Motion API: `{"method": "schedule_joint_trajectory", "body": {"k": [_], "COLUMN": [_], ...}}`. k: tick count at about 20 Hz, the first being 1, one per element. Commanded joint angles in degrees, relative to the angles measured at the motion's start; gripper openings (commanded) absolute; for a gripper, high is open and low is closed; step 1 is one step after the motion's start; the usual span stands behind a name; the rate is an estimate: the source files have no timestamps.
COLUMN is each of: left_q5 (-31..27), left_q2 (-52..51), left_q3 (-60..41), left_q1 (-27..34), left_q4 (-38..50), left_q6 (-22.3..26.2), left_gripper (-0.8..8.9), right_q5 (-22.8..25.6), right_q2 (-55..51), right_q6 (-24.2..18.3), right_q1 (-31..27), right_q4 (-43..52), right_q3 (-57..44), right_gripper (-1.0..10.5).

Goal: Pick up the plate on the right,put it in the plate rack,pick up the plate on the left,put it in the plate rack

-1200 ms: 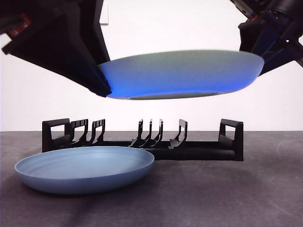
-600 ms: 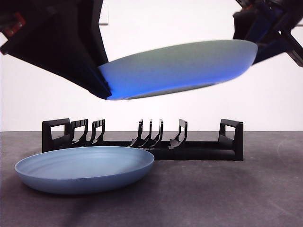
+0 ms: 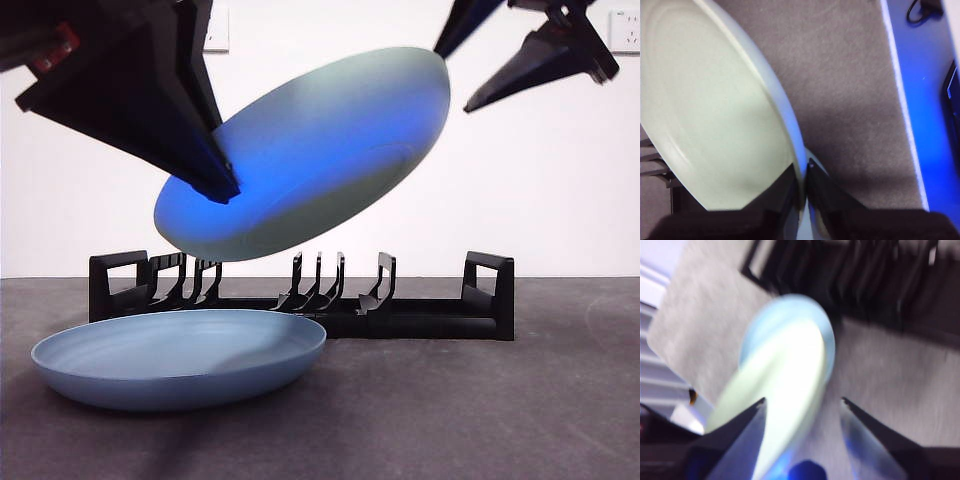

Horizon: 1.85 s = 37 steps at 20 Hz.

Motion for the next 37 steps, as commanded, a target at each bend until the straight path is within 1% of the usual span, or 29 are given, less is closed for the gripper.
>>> {"method": "schedule_joint_trajectory", "body": {"k": [1, 5, 6, 8, 10, 13, 15, 17, 19, 23, 25, 28, 31, 34, 37], "left_q5": [-0.04, -1.01, -2.05, -4.09, -5.57, -4.94, -4.76, -2.93, 1.77, 15.43, 23.82, 34.75, 43.93, 50.21, 52.7], "left_q2": [0.09, 0.07, 0.04, -0.09, -0.09, -0.09, -0.09, -0.09, -0.09, -0.09, -0.09, 0.15, 1.6, 4.72, 8.98], "left_q3": [0.26, 0.26, 0.26, 0.26, 0.35, 0.87, 1.88, 3.21, 4.7, 7.91, 8.87, 9.03, 9.03, 9.05, 9.73], "left_q1": [-0.02, 0.13, 0.42, 1.25, 2.8, 6.34, 9.09, 12.13, 15.72, 25.31, 30.77, 38.64, 45.44, 49.68, 52.17], "left_q4": [2.12, 6.16, 7.82, 11.45, 15.21, 18.6, 19.08, 19.28, 19.54, 19.58, 20.44, 23.63, 27.23, 30.42, 31.1], "left_q6": [-4.31, -10.4, -12.07, -15.56, -19.71, -25.24, -27.74, -29.18, -30.84, -35.89, -39.87, -45.9, -50.34, -54.03, -54.86], "left_gripper": [-0.09, -0.08, -0.08, -0.08, -0.09, -0.09, -0.09, -0.09, -0.09, -0.09, -0.09, -0.09, -0.09, -0.09, -0.09], "right_q5": [0.17, 0.42, 0.79, 3.43, 7.1, 11.98, 13.9, 15.06, 15.39, 15.41, 15.43, 15.41, 15.41, 15.41, 15.41], "right_q2": [-1.77, -4.66, -5.49, -7.08, -8.83, -11.21, -12.44, -13.35, -13.9, -14.1, -14.03, -13.92, -13.92, -13.92, -13.92], "right_q6": [-0.24, 1.79, 2.32, 3.19, 3.52, 3.28, 2.27, 1.46, 1.09, 1.09, 1.09, 1.11, 1.14, 1.14, 1.14], "right_q1": [-0.02, -0.85, -1.18, -1.7, -2.29, -3.19, -3.69, -4.04, -4.39, -4.55, -4.55, -4.52, -4.52, -4.52, -4.52], "right_q4": [4.61, 12.07, 14.01, 16.7, 18.32, 18.73, 18.73, 18.71, 18.71, 18.45, 18.18, 18.23, 18.23, 18.23, 18.23], "right_q3": [0.52, 0.52, 0.52, 0.52, 0.52, 0.52, 0.52, 0.52, 0.52, 0.52, 0.52, 0.52, 0.52, 0.52, 0.52], "right_gripper": [2.6, 2.6, 2.6, 2.6, 2.6, 2.6, 2.5, 2.5, 2.5, 2.5, 2.5, 2.5, 2.5, 2.5, 2.5]}}
